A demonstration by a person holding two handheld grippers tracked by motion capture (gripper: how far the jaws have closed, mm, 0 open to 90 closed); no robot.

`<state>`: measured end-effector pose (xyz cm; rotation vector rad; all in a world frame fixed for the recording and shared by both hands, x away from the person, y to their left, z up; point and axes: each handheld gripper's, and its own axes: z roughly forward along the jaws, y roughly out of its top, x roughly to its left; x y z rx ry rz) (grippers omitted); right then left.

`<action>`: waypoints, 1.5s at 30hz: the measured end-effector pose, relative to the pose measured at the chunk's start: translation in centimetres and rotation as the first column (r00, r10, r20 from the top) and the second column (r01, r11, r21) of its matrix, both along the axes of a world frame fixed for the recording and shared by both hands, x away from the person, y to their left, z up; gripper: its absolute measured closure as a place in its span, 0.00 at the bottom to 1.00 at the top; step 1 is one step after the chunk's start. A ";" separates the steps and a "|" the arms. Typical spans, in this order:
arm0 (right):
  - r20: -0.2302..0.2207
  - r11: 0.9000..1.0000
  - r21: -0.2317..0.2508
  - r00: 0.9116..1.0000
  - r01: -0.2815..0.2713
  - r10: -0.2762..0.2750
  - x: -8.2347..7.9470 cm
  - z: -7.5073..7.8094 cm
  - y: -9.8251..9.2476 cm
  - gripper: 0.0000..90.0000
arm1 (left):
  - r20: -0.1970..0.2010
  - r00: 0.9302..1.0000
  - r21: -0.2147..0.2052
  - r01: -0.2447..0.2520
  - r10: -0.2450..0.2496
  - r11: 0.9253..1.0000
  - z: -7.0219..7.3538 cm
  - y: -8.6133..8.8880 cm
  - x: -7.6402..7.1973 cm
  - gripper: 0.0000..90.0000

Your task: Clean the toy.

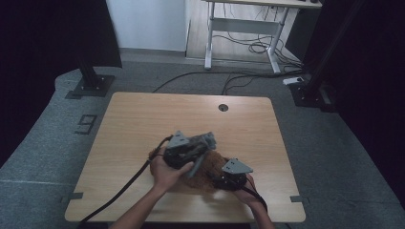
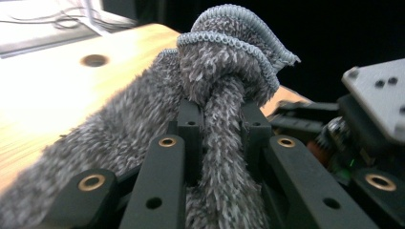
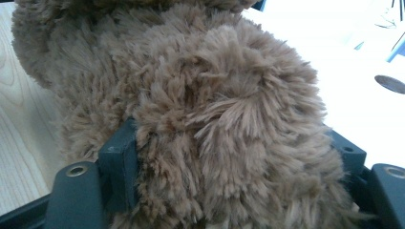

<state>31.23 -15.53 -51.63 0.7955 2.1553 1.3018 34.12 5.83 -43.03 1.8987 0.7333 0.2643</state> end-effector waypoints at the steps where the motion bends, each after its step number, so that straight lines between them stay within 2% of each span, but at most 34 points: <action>1: 0.003 1.000 -0.001 1.000 -0.002 0.002 0.0 0.0 0.0 0.29 | -0.002 1.000 0.020 0.001 -0.001 1.000 -0.3 -0.8 0.2 0.84; 4: -0.002 1.000 0.001 1.000 -0.003 0.003 0.0 0.0 -0.1 0.29 | -0.038 0.999 0.074 -0.005 0.008 0.997 -2.0 -1.7 1.1 0.84; 6: -0.005 1.000 0.004 1.000 -0.002 0.002 0.0 -0.1 -0.1 0.29 | -0.029 0.999 0.086 -0.026 0.029 0.996 -2.6 -1.0 1.2 0.84; 9: -0.001 1.000 -0.004 1.000 -0.006 0.006 0.0 0.0 0.0 0.29 | -0.017 0.998 0.101 -0.055 0.057 0.993 -2.7 0.2 1.1 0.84; 13: -0.003 1.000 -0.004 1.000 -0.005 0.005 0.0 0.0 0.0 0.29 | -0.032 0.995 0.102 -0.093 0.096 0.990 -3.1 3.1 1.0 0.84; 16: -0.008 1.000 0.002 1.000 -0.006 0.006 0.0 0.0 0.0 0.29 | -0.001 0.992 0.099 -0.125 0.126 0.987 -2.9 5.3 0.2 0.84; 19: -0.012 1.000 0.007 1.000 -0.004 0.004 0.1 0.0 -0.1 0.29 | 0.004 0.990 0.081 -0.143 0.143 0.986 -2.8 7.0 -0.2 0.84; 23: -0.013 1.000 0.011 1.000 -0.001 0.001 0.1 -0.1 -0.1 0.29 | 0.002 0.981 0.065 -0.192 0.192 0.979 -2.8 9.4 -0.2 0.84; 25: -0.012 1.000 0.011 1.000 -0.002 0.002 0.1 -0.1 -0.1 0.29 | -0.007 0.974 0.067 -0.224 0.225 0.972 -2.9 10.8 -0.1 0.84; 28: -0.011 1.000 0.011 1.000 -0.006 0.006 0.1 -0.1 -0.2 0.29 | -0.043 0.963 0.057 -0.264 0.266 0.963 -3.7 12.9 0.3 0.84; 31: -0.011 1.000 0.009 1.000 -0.004 0.005 0.1 -0.1 -0.1 0.29 | -0.065 0.952 0.056 -0.295 0.298 0.954 -3.8 14.1 0.6 0.84; 34: -0.013 1.000 0.014 1.000 -0.003 0.003 0.2 -0.1 -0.2 0.29 | -0.070 0.955 0.047 -0.284 0.287 0.958 -3.2 13.8 0.8 0.84; 39: -0.013 1.000 0.017 1.000 0.001 -0.001 0.3 -0.1 -0.2 0.29 | -0.048 0.970 0.056 -0.234 0.237 0.971 -1.7 10.9 1.8 0.83; 41: -0.014 1.000 0.019 1.000 0.001 -0.001 0.2 -0.1 -0.3 0.29 | -0.068 0.977 0.052 -0.201 0.204 0.978 -1.4 9.3 2.6 0.83; 42: -0.014 1.000 0.019 1.000 0.001 -0.001 0.2 -0.1 -0.3 0.29 | -0.068 0.977 0.052 -0.201 0.204 0.978 -1.4 9.3 2.6 0.83; 43: -0.015 1.000 0.021 1.000 0.001 -0.001 0.2 -0.1 -0.3 0.29 | -0.071 0.979 0.065 -0.185 0.190 0.981 -1.3 8.5 2.9 0.83; 44: -0.013 1.000 0.021 1.000 -0.002 0.003 0.2 -0.1 -0.3 0.29 | -0.092 0.981 0.081 -0.163 0.170 0.983 -1.6 7.6 3.4 0.83; 45: -0.013 1.000 0.022 1.000 -0.003 0.003 0.2 -0.1 -0.3 0.29 | -0.114 0.980 0.096 -0.153 0.163 0.984 -2.2 7.2 3.7 0.83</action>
